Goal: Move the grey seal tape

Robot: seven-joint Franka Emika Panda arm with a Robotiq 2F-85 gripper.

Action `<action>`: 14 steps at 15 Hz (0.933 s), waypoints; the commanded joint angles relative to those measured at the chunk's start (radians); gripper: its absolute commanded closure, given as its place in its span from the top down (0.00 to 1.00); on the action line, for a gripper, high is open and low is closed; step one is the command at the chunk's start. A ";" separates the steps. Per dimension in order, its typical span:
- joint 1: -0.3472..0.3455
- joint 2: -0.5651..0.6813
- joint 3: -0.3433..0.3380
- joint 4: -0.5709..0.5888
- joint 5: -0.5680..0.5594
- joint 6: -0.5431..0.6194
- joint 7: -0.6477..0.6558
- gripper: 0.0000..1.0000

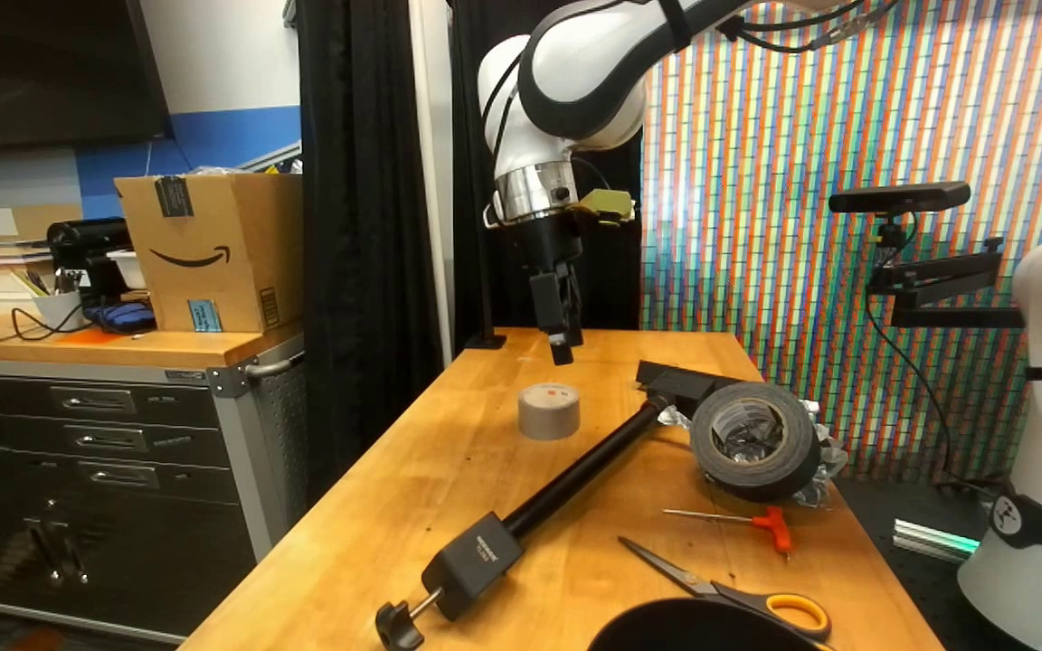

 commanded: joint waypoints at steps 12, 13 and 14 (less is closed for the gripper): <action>-0.070 0.161 -0.032 0.142 -0.016 -0.024 -0.153 1.00; -0.070 0.177 -0.031 0.154 -0.027 -0.027 -0.150 1.00; -0.070 0.197 -0.029 0.168 -0.032 -0.030 -0.151 1.00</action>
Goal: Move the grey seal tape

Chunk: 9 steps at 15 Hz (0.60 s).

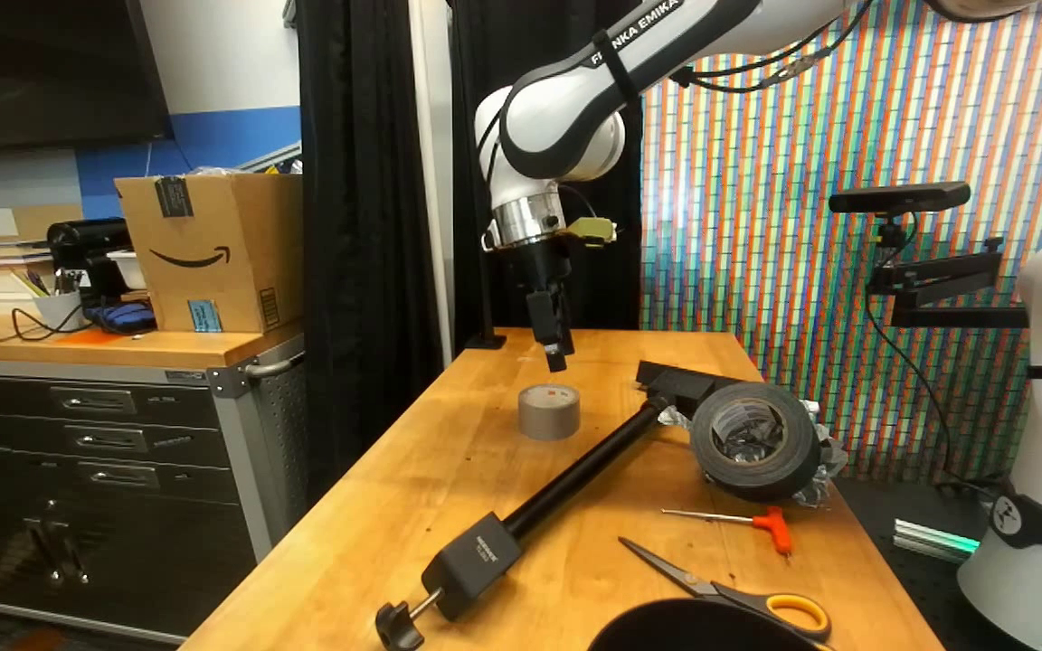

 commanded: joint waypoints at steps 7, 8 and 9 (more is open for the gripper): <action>-0.010 0.138 0.026 0.121 0.006 -0.016 -0.072 1.00; -0.012 0.145 0.030 0.123 0.009 -0.016 -0.081 1.00; -0.013 0.149 0.034 0.121 0.014 -0.016 -0.094 1.00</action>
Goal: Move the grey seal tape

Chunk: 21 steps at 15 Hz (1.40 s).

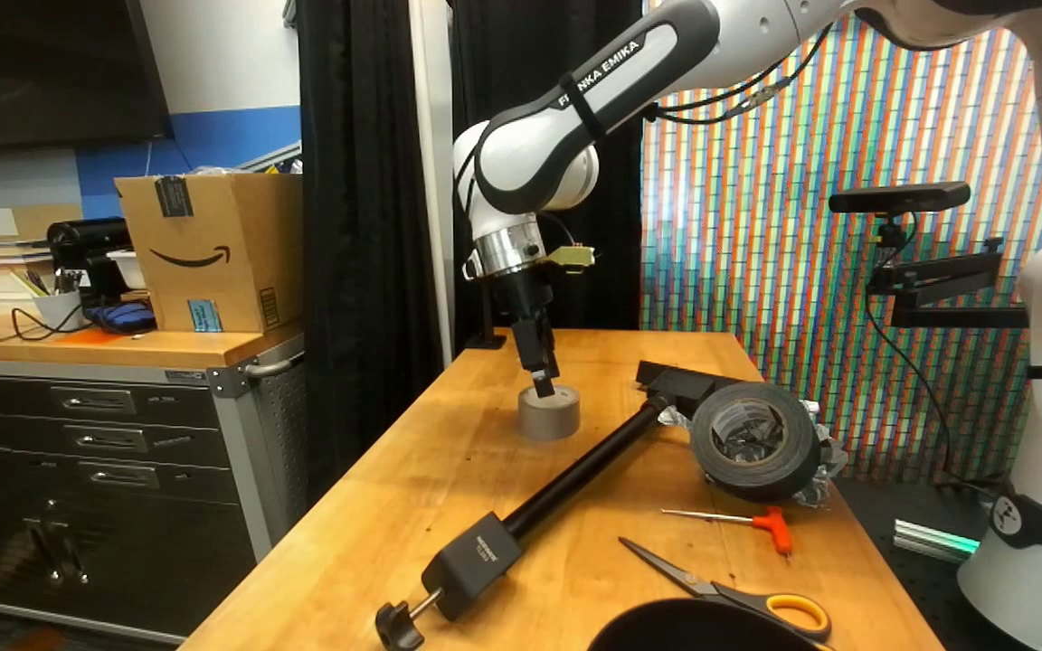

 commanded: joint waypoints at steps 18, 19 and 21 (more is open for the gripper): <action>-0.059 0.128 0.037 0.036 0.076 -0.001 -0.218 0.98; -0.058 0.131 0.036 0.037 0.068 -0.002 -0.208 0.74; -0.056 0.130 0.034 0.035 0.061 -0.005 -0.195 0.72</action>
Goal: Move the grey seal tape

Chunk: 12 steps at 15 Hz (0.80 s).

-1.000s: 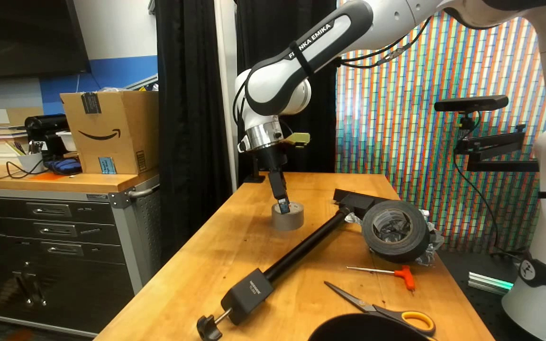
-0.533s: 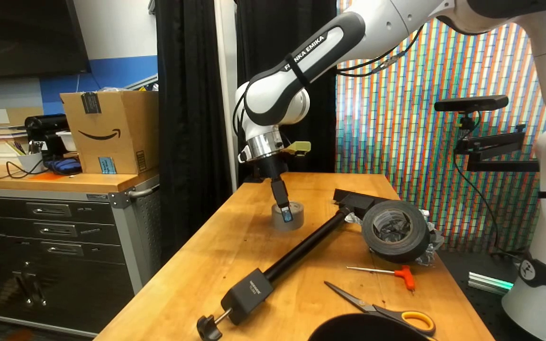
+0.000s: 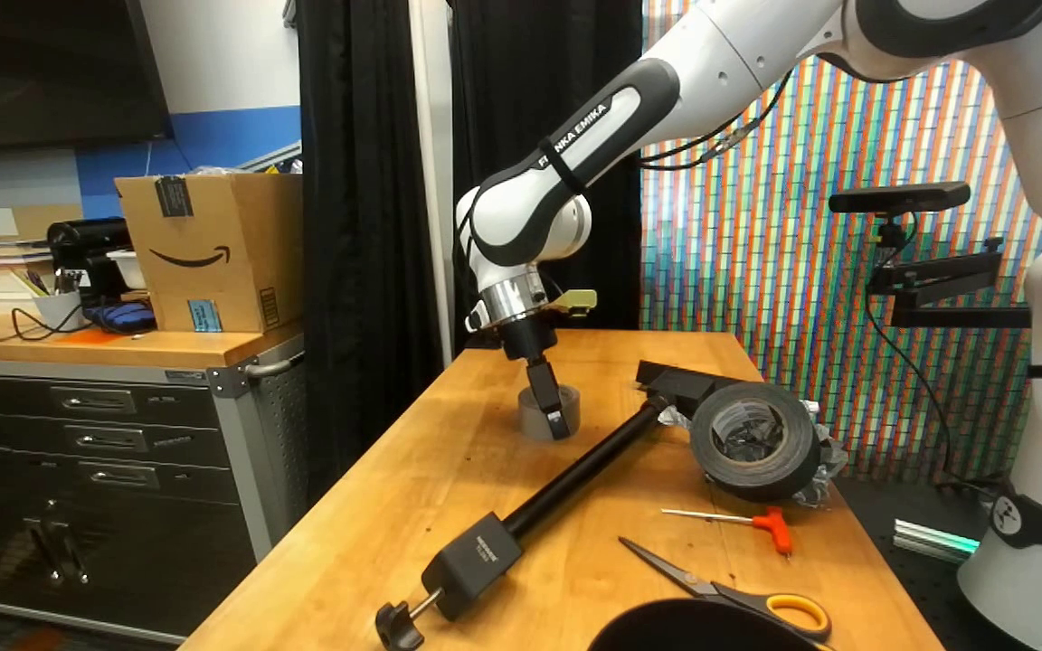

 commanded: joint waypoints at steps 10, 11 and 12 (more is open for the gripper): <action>0.058 -0.058 0.011 -0.017 -0.078 -0.021 0.168 0.10; 0.071 -0.068 0.012 -0.020 -0.094 -0.025 0.195 0.10; 0.092 -0.084 0.017 -0.024 -0.112 -0.030 0.229 0.12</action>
